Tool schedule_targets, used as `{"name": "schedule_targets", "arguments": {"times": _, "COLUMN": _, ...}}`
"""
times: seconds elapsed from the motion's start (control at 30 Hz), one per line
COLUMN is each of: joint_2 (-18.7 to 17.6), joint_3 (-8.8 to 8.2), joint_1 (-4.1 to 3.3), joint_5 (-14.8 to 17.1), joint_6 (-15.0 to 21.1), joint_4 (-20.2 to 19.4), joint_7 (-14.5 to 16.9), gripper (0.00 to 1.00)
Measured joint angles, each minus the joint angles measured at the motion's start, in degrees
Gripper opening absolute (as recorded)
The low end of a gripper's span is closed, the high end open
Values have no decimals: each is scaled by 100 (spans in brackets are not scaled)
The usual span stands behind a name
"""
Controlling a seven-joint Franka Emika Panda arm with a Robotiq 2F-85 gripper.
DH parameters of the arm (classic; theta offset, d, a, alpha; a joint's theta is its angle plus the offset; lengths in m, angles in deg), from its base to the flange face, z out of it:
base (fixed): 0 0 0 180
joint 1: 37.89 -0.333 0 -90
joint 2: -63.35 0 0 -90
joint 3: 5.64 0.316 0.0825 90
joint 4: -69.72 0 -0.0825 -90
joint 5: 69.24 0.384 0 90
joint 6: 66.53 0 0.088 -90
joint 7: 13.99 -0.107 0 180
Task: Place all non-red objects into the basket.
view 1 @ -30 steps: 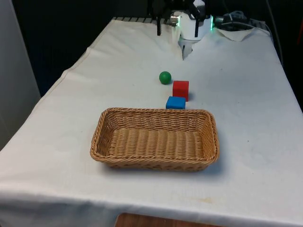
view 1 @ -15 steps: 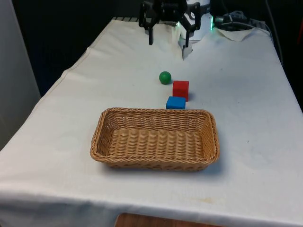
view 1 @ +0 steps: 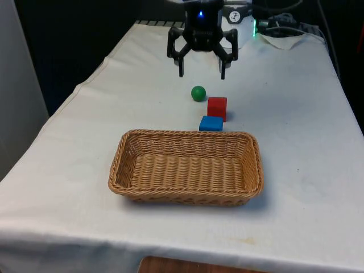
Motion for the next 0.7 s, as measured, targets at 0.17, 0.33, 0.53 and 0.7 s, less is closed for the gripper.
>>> {"name": "schedule_targets", "arguments": {"times": 0.17, "joint_2": -149, "joint_3": 6, "joint_1": -6, "joint_5": 115, "joint_6": 223, "joint_4": -63, "joint_7": 143, "gripper": 100}}
{"name": "schedule_targets", "arguments": {"times": 0.33, "joint_2": -298, "joint_3": 23, "joint_1": -6, "joint_5": 178, "joint_6": 355, "joint_4": -80, "joint_7": 183, "gripper": 100}}
{"name": "schedule_targets", "arguments": {"times": 0.53, "joint_2": -476, "joint_3": 74, "joint_1": -6, "joint_5": 327, "joint_6": 447, "joint_4": -69, "joint_7": 218, "gripper": 100}}
{"name": "schedule_targets", "arguments": {"times": 0.7, "joint_2": -590, "joint_3": 120, "joint_1": -6, "joint_5": 430, "joint_6": 493, "joint_4": -52, "joint_7": 218, "gripper": 100}}
